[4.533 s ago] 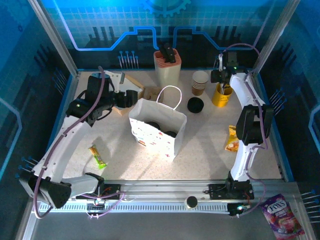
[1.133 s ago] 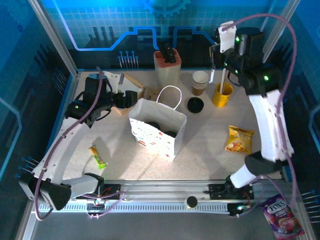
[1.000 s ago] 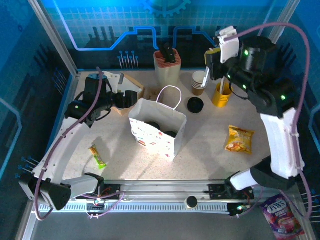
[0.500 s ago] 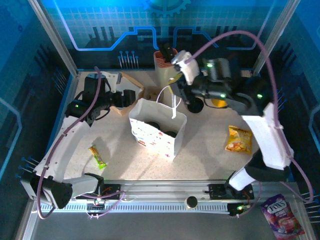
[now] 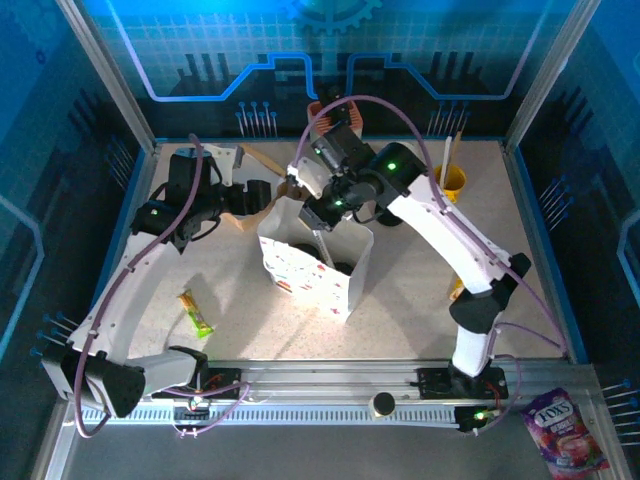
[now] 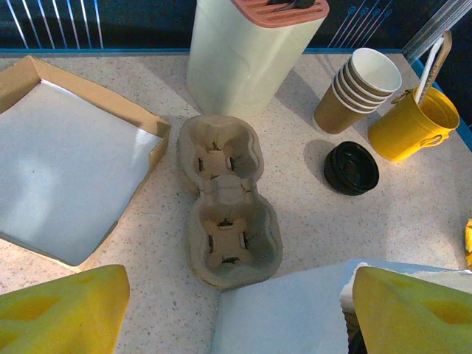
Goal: Pack the takeout coffee
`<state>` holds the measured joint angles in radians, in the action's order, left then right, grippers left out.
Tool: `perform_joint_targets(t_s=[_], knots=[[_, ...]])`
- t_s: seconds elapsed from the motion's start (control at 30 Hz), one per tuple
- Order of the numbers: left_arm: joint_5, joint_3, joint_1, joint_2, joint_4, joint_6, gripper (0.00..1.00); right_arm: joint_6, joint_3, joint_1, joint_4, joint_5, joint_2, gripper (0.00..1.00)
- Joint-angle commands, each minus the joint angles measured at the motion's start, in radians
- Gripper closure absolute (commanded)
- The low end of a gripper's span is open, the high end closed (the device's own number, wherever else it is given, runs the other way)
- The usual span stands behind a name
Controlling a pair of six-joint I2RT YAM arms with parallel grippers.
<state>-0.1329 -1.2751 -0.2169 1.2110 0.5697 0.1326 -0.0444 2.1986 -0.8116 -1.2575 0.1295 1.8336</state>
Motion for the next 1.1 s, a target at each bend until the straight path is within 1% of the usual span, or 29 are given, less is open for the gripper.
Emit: perform_joint_targets(t_s=[0.0,0.13,0.2,0.27,0.33,0.43,0.53,0.6,0.67,0.77,0.83,0.97,1.07], knots=[[-0.033,0.008,0.013,-0.001,-0.019,0.005,0.2,-0.017,0.017,-0.011,-0.023,0.055,0.011,0.76],[-0.042,0.005,0.013,-0.002,-0.018,0.007,0.2,-0.008,0.025,0.021,0.012,0.121,-0.029,0.73],[-0.053,0.003,0.012,-0.005,-0.02,0.011,0.2,0.006,0.0,0.066,0.047,0.15,-0.073,0.73],[-0.073,0.003,0.012,-0.008,-0.025,0.016,0.2,0.026,-0.061,0.129,0.106,0.185,-0.136,0.73],[-0.101,-0.003,0.012,-0.01,-0.028,0.027,0.2,0.064,-0.152,0.224,0.196,0.237,-0.216,0.72],[-0.14,-0.018,0.008,-0.005,-0.033,0.058,0.21,0.143,-0.297,0.4,0.342,0.285,-0.323,0.71],[-0.176,-0.032,-0.001,-0.004,-0.047,0.105,0.21,0.228,-0.422,0.574,0.481,0.312,-0.391,0.69],[-0.229,-0.037,-0.002,-0.007,-0.077,0.157,0.21,0.284,-0.493,0.68,0.576,0.313,-0.41,0.67],[-0.28,-0.039,-0.001,-0.008,-0.12,0.217,0.2,0.307,-0.53,0.76,0.62,0.26,-0.394,0.66],[-0.311,-0.043,-0.002,-0.003,-0.171,0.291,0.2,0.306,-0.527,0.835,0.643,0.122,-0.315,0.62],[-0.312,-0.051,-0.001,0.007,-0.185,0.316,0.21,0.305,-0.515,0.864,0.665,0.041,-0.245,0.57],[-0.3,-0.076,-0.001,0.035,-0.194,0.32,0.21,0.297,-0.478,0.896,0.726,-0.099,-0.088,0.53],[-0.298,-0.065,-0.001,0.044,-0.209,0.316,0.21,0.274,-0.388,0.9,0.711,-0.161,0.045,0.52]])
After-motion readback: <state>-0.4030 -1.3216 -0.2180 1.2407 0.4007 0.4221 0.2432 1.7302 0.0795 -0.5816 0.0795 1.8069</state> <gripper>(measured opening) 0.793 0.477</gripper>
